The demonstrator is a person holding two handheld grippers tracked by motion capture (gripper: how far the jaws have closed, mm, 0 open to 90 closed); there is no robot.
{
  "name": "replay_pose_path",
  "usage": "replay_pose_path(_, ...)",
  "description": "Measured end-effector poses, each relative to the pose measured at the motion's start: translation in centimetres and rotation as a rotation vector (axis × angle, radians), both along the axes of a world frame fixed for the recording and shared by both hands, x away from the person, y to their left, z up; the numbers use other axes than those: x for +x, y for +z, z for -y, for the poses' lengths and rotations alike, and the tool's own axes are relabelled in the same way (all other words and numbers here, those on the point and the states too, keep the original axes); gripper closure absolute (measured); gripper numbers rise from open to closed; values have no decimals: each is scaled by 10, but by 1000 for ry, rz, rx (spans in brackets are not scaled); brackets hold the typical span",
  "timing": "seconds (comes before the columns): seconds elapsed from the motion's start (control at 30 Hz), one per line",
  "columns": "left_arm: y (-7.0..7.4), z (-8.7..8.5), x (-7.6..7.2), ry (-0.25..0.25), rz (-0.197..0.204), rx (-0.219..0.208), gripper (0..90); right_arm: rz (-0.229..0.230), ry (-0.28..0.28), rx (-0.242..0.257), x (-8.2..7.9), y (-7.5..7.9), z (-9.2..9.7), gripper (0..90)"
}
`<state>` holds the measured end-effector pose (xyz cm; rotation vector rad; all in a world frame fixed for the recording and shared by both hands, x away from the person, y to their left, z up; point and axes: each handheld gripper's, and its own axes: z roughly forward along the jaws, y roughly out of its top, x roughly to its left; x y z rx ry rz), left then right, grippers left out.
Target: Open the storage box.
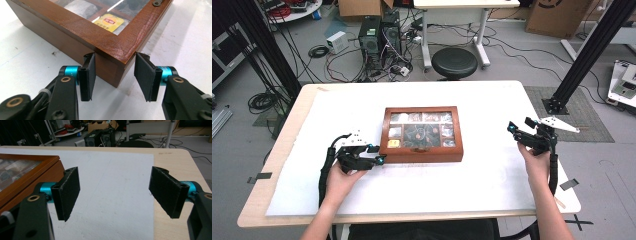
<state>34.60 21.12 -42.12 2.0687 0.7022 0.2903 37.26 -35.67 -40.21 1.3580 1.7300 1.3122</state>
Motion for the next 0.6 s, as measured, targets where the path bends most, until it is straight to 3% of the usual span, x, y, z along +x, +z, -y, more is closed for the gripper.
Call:
replay_pose_path(0.07, 2, 0, -1, 2, 19, -12, 574, -3, -1, 3, 0, 0, 0, 252)
replay_pose_path(0.3, 6, 2, -3, 20, 40, -16, 575, 0, 3, -3, 0, 0, -1, 251)
replay_pose_path(0.6, 14, 5, -7, 93, 85, -25, 547, -2, 2, -4, 0, -1, -1, 252)
